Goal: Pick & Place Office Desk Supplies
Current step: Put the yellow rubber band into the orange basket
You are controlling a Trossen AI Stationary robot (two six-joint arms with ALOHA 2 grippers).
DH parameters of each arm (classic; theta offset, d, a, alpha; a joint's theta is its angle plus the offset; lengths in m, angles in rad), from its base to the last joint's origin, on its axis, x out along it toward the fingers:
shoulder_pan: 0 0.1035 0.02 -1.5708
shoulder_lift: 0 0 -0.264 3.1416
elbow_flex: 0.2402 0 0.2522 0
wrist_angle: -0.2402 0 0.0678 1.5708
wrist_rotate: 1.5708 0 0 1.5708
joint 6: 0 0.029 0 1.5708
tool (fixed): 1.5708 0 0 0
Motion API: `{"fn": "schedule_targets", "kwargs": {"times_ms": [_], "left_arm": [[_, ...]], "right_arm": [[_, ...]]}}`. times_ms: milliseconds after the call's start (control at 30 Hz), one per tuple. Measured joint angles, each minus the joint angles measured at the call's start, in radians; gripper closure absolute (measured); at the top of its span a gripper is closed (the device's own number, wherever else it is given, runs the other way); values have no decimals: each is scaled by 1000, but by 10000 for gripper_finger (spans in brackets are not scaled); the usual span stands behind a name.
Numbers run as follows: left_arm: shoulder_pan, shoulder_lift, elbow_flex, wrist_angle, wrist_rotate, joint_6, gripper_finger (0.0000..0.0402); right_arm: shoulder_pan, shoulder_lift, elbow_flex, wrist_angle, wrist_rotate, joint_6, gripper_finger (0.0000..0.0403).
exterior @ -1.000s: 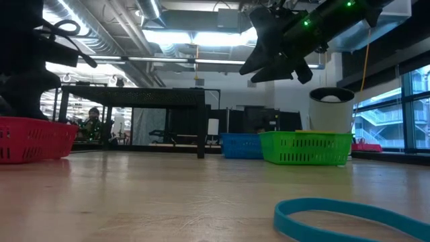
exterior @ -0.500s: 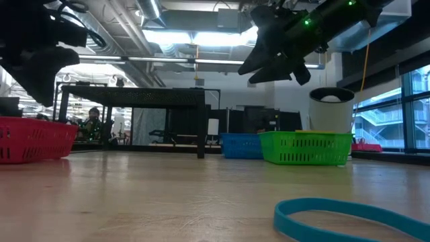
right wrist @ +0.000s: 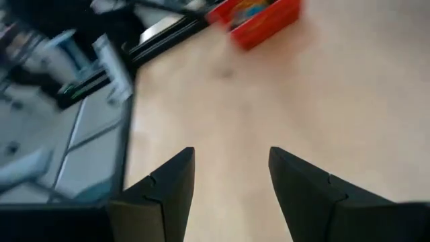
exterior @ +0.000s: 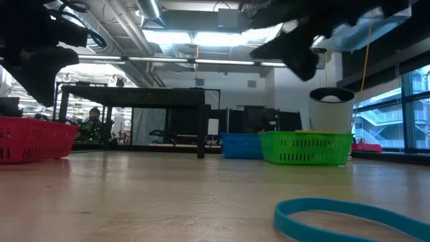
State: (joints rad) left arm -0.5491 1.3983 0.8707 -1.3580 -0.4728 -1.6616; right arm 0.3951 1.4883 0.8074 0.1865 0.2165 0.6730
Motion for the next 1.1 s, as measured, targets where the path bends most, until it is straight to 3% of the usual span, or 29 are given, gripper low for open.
{"fn": "schedule_targets", "kwargs": {"times_ms": [367,467,633,733,967,1100], "left_arm": [[0,0,0,84,-8,35,293],[0,0,0,84,-8,54,293],[0,0,0,84,-30,65,293],[1,0,0,84,-38,69,293],[1,0,0,83,-41,70,293],[1,0,0,83,-55,71,293]], "right_arm": [[229,0,0,-43,10,-130,209],[263,0,0,-153,-70,-35,209],[299,0,0,-445,-235,329,209],[331,0,0,-616,-310,457,209],[409,0,0,-945,-268,510,209],[445,0,0,-1017,-221,501,209]]}}
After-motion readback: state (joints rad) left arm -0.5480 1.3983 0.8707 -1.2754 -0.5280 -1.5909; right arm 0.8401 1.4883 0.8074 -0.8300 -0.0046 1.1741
